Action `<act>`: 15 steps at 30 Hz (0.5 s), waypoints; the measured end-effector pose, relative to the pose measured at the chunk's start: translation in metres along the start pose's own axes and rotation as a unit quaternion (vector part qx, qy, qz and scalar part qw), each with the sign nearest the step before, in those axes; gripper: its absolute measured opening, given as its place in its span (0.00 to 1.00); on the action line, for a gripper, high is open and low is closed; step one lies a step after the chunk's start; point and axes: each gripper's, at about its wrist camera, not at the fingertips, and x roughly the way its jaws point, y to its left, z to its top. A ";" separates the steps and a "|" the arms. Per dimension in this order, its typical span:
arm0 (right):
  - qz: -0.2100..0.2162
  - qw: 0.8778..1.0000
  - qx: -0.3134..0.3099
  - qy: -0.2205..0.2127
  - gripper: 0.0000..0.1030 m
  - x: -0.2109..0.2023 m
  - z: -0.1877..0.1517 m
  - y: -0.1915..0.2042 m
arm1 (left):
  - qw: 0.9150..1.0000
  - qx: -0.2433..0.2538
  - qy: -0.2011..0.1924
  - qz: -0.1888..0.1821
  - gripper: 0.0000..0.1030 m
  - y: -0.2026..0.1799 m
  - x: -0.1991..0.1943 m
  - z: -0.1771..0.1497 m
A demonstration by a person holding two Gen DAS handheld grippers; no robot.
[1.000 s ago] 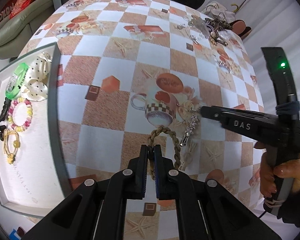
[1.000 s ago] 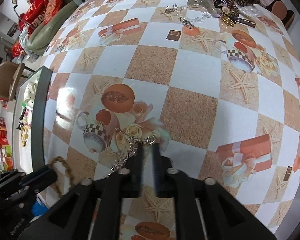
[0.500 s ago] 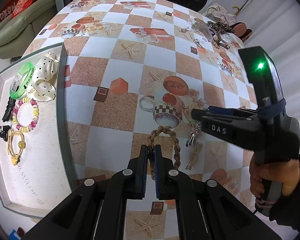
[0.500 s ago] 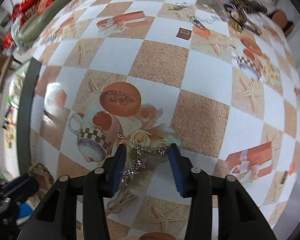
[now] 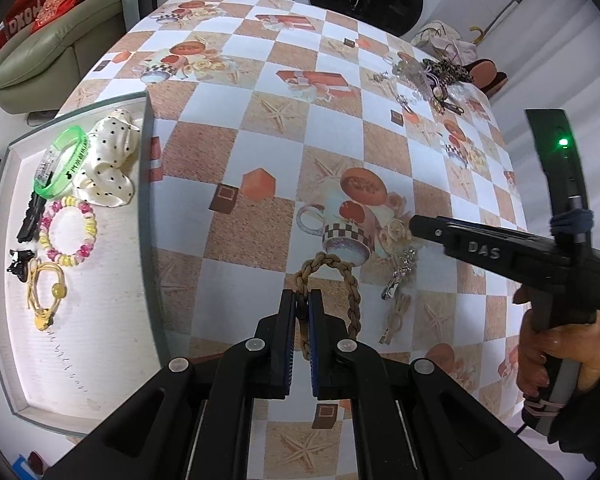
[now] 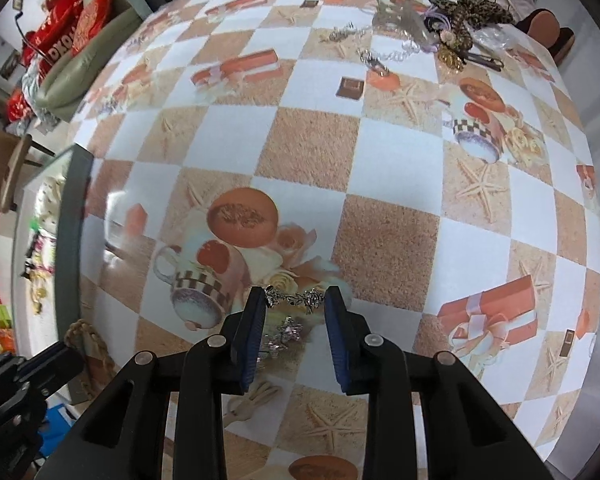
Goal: Organize jewelry
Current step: 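Carry silver chain and braided bracelet into the tray and release both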
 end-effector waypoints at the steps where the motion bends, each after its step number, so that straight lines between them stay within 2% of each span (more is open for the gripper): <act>1: 0.003 1.000 0.000 -0.003 0.32 -0.004 0.000 0.001 | 1.000 -0.001 -0.003 0.000 0.11 0.002 -0.002 0.000; 7: 0.027 0.999 0.002 -0.021 0.32 -0.024 -0.001 0.017 | 1.000 -0.012 -0.018 0.002 0.10 0.013 -0.016 -0.001; 15: 0.067 0.996 -0.035 -0.047 0.32 -0.051 0.008 0.067 | 0.998 -0.044 -0.041 0.017 0.10 0.051 -0.043 -0.011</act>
